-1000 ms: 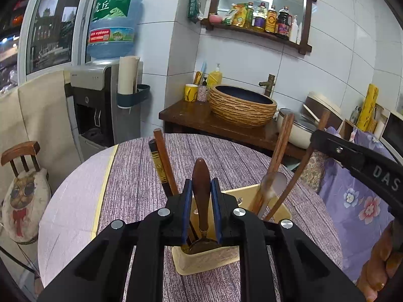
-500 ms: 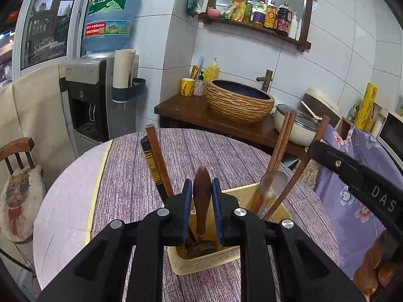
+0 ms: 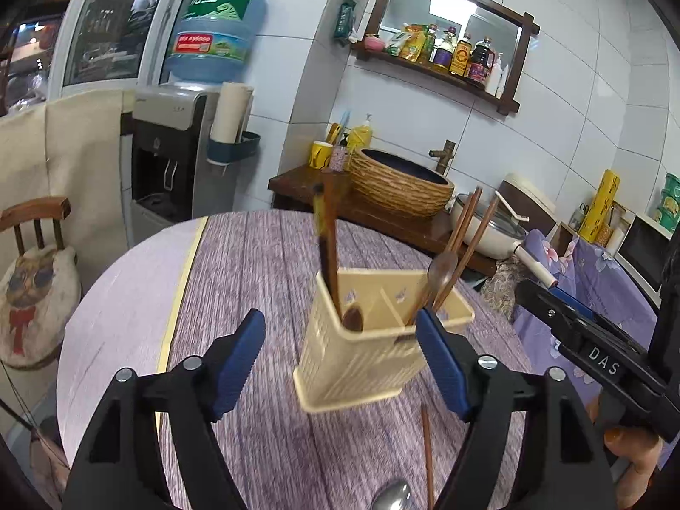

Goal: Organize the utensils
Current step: 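Move the left tool to the metal spoon while the right approaches the wooden chopstick, then close the left tool on the spoon while the right grasps the wooden chopstick, then lift the spoon and chopstick and carry both over the cream basket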

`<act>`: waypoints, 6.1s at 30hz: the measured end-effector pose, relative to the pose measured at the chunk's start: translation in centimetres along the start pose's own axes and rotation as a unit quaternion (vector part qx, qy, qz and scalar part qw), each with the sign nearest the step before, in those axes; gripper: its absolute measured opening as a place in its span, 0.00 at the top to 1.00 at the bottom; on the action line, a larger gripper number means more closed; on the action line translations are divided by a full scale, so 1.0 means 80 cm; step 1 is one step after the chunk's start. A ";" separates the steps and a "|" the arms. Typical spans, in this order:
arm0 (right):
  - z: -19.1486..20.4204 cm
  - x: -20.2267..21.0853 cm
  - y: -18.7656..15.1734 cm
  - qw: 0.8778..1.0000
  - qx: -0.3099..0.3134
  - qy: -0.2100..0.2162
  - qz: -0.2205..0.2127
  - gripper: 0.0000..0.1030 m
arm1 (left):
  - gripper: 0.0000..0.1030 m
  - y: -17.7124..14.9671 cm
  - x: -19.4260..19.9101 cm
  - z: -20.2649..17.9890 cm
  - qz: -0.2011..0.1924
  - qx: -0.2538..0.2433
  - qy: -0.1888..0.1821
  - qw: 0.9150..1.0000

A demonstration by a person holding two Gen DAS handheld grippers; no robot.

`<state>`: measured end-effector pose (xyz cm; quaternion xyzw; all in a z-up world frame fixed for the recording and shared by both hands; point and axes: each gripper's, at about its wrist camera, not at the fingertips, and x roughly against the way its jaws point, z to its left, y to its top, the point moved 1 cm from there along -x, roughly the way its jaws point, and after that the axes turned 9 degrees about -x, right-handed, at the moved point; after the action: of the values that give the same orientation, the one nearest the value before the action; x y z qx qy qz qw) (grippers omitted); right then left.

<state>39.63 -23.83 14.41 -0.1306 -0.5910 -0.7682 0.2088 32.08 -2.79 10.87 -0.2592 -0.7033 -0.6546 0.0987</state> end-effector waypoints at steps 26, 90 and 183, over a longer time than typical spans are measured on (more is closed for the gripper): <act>-0.076 0.032 -0.198 0.990 -0.024 -0.087 0.111 0.25 | 0.29 -0.182 0.011 -0.021 0.132 -0.058 -0.033 0.989; -0.031 -0.108 -0.193 0.968 -0.004 -0.114 0.221 0.61 | 0.63 -0.166 -0.071 -0.005 0.191 -0.039 0.034 0.980; -0.006 0.070 -0.060 0.998 -0.034 0.022 0.058 0.92 | 0.63 -0.067 -0.008 -0.002 0.077 -0.003 -0.017 0.997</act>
<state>32.43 -24.17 12.67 -0.1547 -0.5516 -0.7770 0.2610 29.93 -3.17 5.89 -0.3234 -0.6811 -0.6426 0.1362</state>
